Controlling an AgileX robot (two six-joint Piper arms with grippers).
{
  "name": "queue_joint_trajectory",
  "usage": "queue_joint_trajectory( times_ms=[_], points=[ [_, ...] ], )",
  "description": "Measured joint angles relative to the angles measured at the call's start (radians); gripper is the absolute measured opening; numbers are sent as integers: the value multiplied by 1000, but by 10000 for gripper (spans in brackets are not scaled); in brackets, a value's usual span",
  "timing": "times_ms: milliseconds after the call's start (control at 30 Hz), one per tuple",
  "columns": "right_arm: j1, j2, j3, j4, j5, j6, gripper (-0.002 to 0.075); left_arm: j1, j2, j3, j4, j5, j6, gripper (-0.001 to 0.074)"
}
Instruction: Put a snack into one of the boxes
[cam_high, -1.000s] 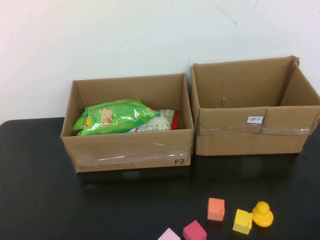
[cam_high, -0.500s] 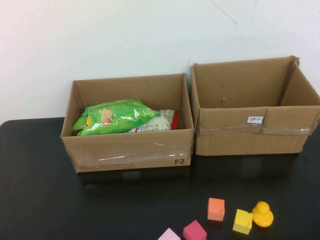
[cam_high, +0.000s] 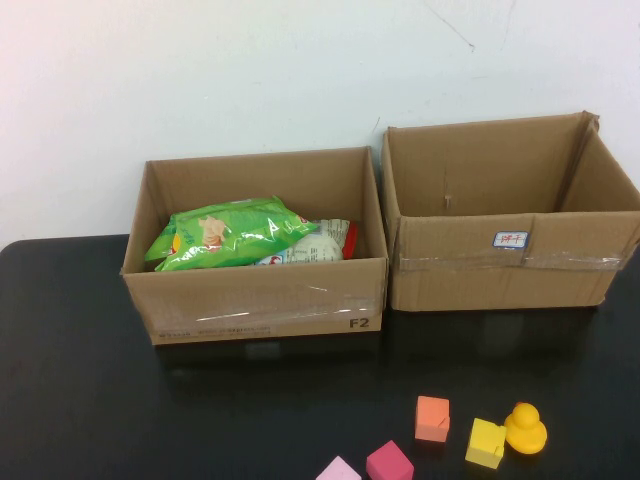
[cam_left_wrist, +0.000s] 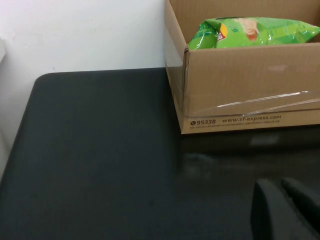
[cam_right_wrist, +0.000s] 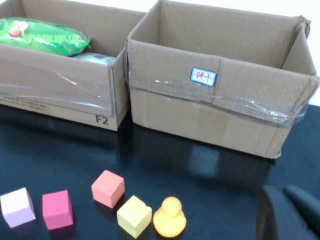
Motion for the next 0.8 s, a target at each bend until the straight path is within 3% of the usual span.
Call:
queue_joint_trajectory(
  times_ms=[567, 667, 800],
  points=[
    [-4, 0, 19, -60, -3, 0, -1, 0, 0, 0, 0, 0, -1, -1],
    [-49, -19, 62, -76, -53, 14, -1, -2, 0, 0, 0, 0, -1, -1],
    [-182, -91, 168, -65, -170, 41, -1, -4, 0, 0, 0, 0, -1, -1]
  ],
)
